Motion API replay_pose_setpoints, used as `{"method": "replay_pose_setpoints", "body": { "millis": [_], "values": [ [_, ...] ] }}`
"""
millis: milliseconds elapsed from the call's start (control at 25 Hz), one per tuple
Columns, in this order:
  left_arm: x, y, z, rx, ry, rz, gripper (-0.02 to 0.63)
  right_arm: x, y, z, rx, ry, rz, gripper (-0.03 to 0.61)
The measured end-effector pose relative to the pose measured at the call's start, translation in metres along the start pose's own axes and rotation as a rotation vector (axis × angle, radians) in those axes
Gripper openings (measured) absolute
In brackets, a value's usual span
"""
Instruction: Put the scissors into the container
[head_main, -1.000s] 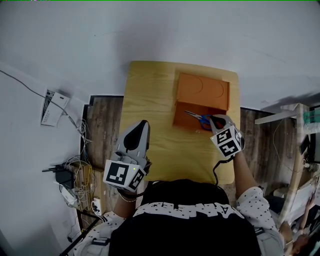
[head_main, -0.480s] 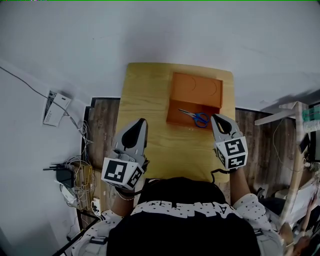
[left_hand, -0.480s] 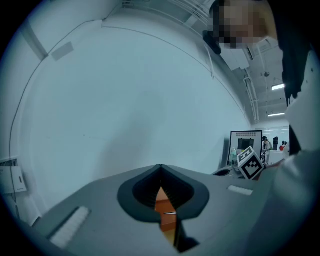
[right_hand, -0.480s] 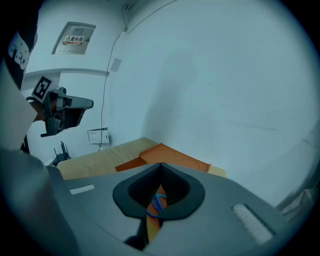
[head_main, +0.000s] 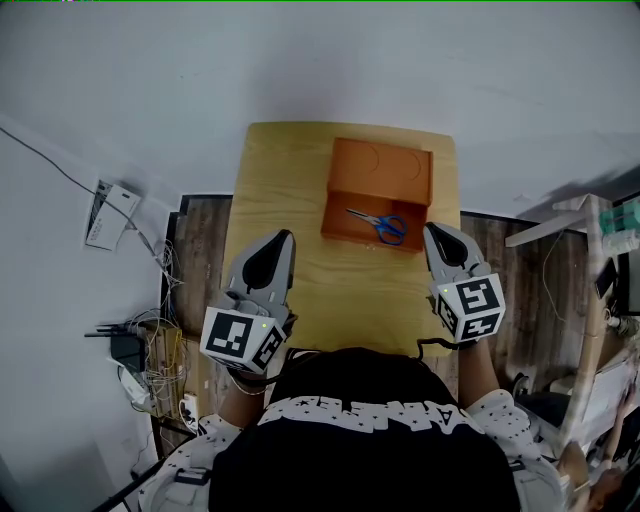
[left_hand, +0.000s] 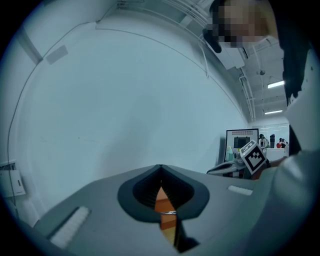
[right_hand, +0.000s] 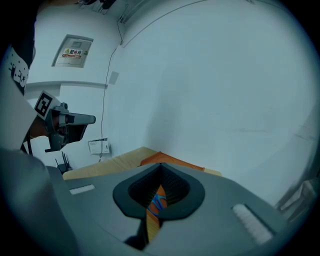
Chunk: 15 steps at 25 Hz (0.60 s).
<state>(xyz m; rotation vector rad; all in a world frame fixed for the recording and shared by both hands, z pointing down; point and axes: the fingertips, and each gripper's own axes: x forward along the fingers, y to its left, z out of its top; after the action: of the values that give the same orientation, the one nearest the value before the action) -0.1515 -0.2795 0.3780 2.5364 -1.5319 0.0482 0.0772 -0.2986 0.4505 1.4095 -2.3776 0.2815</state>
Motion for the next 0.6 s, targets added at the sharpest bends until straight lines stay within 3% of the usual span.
{"method": "replay_pose_setpoints", "body": {
  "millis": [600],
  "values": [
    [-0.005,-0.020,0.000,0.013,0.000,-0.013,0.002,-0.021,-0.006,-0.003,0.003,-0.004,0.000,0.014]
  ]
}}
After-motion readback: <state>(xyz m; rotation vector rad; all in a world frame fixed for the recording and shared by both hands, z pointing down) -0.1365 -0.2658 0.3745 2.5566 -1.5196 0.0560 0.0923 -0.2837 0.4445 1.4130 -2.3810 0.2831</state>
